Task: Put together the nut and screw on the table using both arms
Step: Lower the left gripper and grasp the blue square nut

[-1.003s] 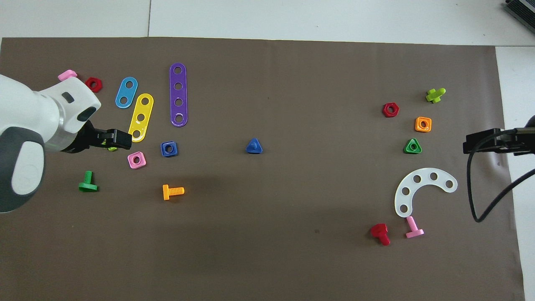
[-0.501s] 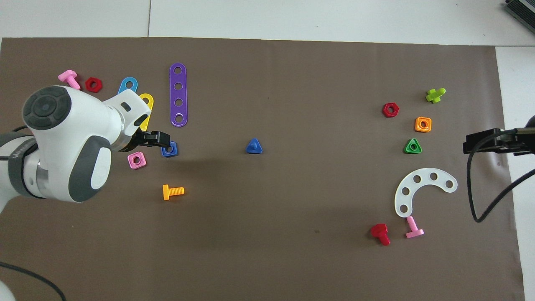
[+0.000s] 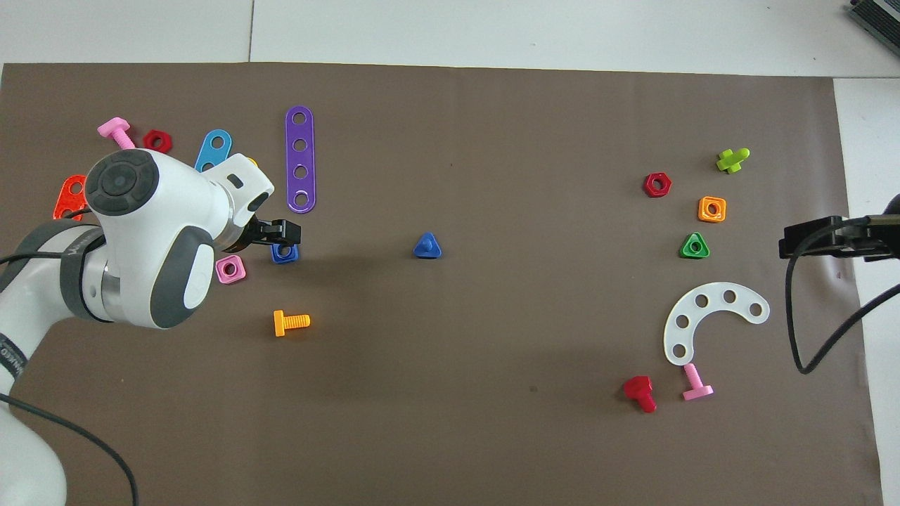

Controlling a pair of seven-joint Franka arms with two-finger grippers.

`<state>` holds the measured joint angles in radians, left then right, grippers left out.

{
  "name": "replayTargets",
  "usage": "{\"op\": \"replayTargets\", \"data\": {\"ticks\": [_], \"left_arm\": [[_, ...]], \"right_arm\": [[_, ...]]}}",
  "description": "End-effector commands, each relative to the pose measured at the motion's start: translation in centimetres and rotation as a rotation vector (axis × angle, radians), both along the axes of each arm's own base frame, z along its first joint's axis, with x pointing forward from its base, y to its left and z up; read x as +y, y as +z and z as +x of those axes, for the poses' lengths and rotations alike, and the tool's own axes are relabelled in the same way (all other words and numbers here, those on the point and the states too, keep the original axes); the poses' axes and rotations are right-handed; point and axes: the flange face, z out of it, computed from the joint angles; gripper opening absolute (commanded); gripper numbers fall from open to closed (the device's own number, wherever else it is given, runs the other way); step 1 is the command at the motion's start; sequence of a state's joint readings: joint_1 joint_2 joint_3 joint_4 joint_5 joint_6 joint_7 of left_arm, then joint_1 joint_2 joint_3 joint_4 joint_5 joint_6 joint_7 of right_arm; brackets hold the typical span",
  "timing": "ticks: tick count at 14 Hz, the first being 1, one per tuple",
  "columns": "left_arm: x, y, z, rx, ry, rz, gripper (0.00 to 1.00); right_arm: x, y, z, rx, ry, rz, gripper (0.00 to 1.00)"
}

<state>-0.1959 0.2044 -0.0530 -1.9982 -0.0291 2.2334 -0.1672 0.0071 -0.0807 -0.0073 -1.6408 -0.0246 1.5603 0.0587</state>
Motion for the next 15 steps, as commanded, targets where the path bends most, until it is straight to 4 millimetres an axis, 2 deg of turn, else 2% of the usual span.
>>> {"op": "replayTargets", "data": {"ticks": [1, 4, 9, 15], "left_arm": [[-0.1, -2.6, 0.6, -0.009, 0.028, -0.005, 1.0], [0.5, -4.1, 1.4, -0.031, 0.041, -0.011, 1.0], [0.8, -5.4, 1.9, -0.045, 0.047, -0.014, 1.0], [1.9, -5.5, 2.2, -0.048, 0.062, -0.012, 1.0]], "right_arm": [[-0.1, 0.4, -0.5, 0.004, 0.016, 0.001, 1.0], [-0.1, 0.4, -0.5, 0.004, 0.016, 0.001, 1.0], [-0.1, 0.4, -0.5, 0.004, 0.016, 0.001, 1.0], [-0.1, 0.4, -0.5, 0.004, 0.016, 0.001, 1.0]]}}
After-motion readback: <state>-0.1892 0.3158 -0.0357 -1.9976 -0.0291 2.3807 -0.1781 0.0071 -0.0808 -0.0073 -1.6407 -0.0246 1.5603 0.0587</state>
